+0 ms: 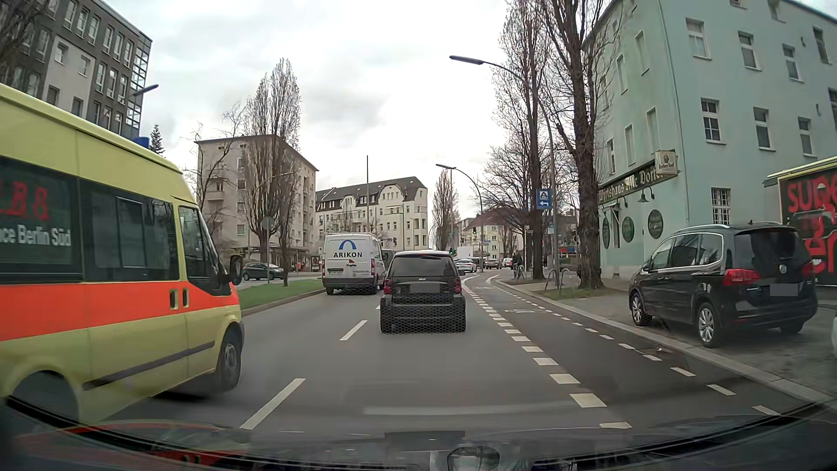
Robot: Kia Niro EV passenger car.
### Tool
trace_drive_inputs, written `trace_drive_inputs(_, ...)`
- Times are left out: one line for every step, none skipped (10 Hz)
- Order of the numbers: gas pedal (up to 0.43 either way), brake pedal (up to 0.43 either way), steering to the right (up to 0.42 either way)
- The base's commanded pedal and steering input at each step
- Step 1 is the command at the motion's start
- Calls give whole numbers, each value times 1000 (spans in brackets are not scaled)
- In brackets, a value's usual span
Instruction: Follow the waypoints while adhering to traffic rules and regulations
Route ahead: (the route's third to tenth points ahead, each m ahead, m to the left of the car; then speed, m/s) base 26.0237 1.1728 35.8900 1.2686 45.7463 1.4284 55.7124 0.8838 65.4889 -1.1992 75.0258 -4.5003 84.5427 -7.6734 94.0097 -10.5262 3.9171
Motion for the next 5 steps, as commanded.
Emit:
trace_drive_inputs(59,12,4)
trace_drive_inputs(67,18,4)
trace_drive_inputs(67,12,4)
trace_drive_inputs(67,12,4)
trace_drive_inputs(67,18,4)
